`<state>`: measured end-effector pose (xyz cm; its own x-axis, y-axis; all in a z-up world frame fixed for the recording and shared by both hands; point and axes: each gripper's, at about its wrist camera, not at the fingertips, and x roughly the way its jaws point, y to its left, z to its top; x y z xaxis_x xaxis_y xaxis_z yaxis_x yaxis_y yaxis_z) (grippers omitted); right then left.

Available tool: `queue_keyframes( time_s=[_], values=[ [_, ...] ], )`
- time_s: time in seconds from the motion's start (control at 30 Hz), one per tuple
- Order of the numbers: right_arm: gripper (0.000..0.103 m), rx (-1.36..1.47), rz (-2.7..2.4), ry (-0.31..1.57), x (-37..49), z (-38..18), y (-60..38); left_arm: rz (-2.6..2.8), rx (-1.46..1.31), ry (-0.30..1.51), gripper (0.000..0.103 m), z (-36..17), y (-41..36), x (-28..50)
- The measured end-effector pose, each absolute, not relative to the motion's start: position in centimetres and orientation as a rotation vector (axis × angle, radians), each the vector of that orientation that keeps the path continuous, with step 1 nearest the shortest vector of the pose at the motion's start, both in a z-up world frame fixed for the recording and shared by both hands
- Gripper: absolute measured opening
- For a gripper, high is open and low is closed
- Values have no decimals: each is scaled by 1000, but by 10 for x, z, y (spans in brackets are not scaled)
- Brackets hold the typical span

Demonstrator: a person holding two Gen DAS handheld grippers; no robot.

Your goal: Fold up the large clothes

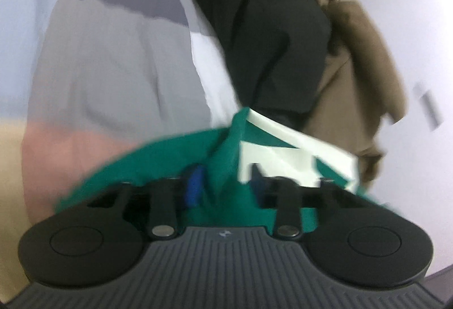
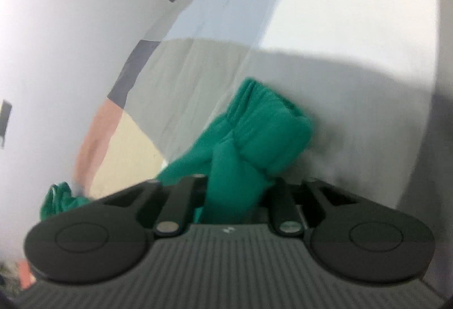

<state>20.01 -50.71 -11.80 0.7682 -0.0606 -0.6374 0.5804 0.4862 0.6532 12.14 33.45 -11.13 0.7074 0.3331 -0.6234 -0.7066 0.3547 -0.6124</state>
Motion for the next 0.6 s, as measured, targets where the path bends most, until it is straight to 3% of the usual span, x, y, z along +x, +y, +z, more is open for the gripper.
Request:
queue_keyframes(
  time_s=[0.03,0.1,0.4,0.6],
  values=[
    [10,977,-409,593,204,-113,-513,714,-940,460,10,-108,341,127],
    [8,881,-386,582,214,-95,-521,750,-860,445,7,-98,356,128],
    [7,618,-440,297,233,-2,-603,766,-588,387,4,-31,424,150],
    [7,500,-517,286,262,4,-644,861,-465,410,0,-31,443,180]
  ],
)
